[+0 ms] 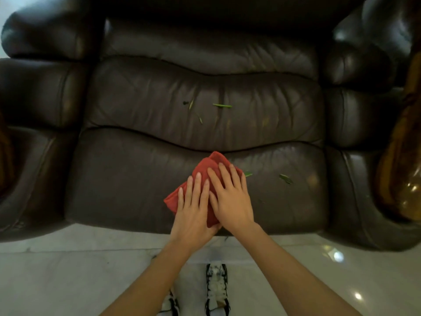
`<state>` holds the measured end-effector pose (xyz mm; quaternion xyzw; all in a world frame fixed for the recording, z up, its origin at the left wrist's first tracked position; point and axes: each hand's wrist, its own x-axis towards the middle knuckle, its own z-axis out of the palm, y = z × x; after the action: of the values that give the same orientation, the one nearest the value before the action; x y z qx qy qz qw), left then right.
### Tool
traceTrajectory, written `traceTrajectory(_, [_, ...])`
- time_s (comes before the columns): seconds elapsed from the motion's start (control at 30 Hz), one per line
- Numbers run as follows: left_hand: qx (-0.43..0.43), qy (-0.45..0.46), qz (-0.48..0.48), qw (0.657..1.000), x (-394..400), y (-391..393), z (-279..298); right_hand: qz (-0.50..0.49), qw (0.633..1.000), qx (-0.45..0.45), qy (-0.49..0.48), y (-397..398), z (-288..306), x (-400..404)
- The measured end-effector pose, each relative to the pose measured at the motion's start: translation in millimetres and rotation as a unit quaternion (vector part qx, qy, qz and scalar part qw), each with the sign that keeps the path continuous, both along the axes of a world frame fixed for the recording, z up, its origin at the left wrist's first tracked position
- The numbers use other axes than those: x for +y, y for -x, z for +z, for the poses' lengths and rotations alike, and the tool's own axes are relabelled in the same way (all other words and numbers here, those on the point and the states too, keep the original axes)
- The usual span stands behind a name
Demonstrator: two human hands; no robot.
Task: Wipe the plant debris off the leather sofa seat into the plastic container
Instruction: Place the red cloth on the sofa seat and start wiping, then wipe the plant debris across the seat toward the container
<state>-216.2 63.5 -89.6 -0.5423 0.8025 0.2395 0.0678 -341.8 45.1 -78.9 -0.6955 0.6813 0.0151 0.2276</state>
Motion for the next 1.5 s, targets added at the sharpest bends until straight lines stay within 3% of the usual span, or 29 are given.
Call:
traceTrajectory(0.17, [-0.024, -0.017, -0.027, 0.999, 8, 11, 7, 0.001, 1.000, 0.010, -0.004, 12, 4, 15])
traceTrajectory(0.37, [0.005, -0.027, -0.016, 1.000, 25, 21, 16, -0.011, 0.999, 0.031, -0.034, 17, 15, 33])
traceTrajectory(0.53, [0.090, 0.007, 0.030, 0.995, 24, 9, 15, -0.053, 0.998, 0.022, 0.013, 17, 22, 36])
traceTrajectory(0.73, [0.013, 0.022, 0.150, 0.988, 17, 6, 17, -0.163, 0.987, 0.013, 0.003, 19, 21, 17])
traceTrajectory(0.9, [0.060, -0.048, 0.205, 0.976, 11, 10, 13, -0.146, 0.989, 0.001, -0.033, 18, 19, 12])
traceTrajectory(1.07, [0.111, -0.019, 0.218, 0.970, 0, -1, 16, -0.104, 0.993, -0.050, -0.015, 17, 24, 0])
traceTrajectory(1.23, [0.227, -0.029, 0.263, 0.937, -38, -22, 23, -0.070, 0.984, -0.158, 0.045, 5, 33, -47])
traceTrajectory(1.5, [0.244, 0.113, 0.319, 0.909, -189, -53, 43, -0.146, 0.954, -0.224, 0.133, -19, 41, -193])
